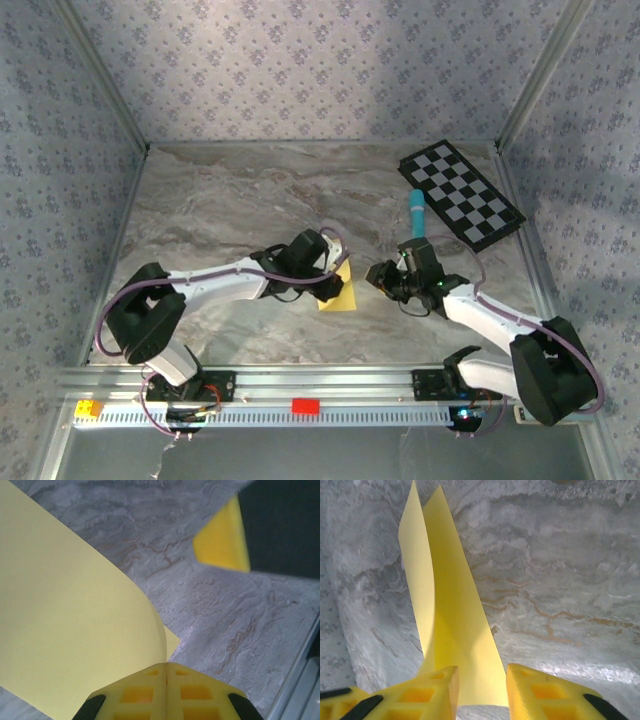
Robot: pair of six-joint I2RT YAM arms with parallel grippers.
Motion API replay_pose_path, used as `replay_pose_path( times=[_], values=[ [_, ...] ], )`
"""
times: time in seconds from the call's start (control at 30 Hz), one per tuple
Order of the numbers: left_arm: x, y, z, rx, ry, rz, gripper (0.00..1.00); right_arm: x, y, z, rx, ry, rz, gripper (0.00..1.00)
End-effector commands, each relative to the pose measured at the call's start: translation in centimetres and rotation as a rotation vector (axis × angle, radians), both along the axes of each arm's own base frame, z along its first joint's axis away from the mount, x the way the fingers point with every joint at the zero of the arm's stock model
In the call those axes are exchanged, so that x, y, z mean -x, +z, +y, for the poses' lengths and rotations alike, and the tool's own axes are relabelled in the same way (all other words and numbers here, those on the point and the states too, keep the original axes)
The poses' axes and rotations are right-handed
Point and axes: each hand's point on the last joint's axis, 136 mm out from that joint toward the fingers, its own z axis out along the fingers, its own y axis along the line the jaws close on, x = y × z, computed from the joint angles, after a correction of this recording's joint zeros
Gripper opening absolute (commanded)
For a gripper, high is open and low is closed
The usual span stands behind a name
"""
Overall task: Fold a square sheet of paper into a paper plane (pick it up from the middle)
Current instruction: Fold the triangle a second time at the center of the table.
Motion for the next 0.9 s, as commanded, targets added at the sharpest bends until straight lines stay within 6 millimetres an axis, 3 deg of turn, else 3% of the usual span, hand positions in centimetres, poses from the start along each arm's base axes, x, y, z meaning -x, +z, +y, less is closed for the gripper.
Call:
replay_pose_path(
  times=[0.0, 0.37, 0.63, 0.87],
  values=[
    [0.4, 1.1, -0.5, 0.074, -0.009, 0.038, 0.0, 0.8, -0.1, 0.5, 0.006, 0.044, -0.003, 0.28],
    [0.3, -0.1, -0.2, 0.05, 0.015, 0.071, 0.0, 1.1, -1.0, 4.6, 0.041, 0.17, 0.012, 0.1],
    [0.2, -0.5, 0.1, 0.031, 0.023, 0.066, 0.0, 1.2, -2.6, 6.7, 0.058, 0.222, 0.048, 0.07],
    [0.1, -1.0, 0.5, 0.01, 0.038, 0.072, 0.0, 2.3, -5.9, 4.9, 0.184, 0.211, 0.139, 0.05]
  ],
)
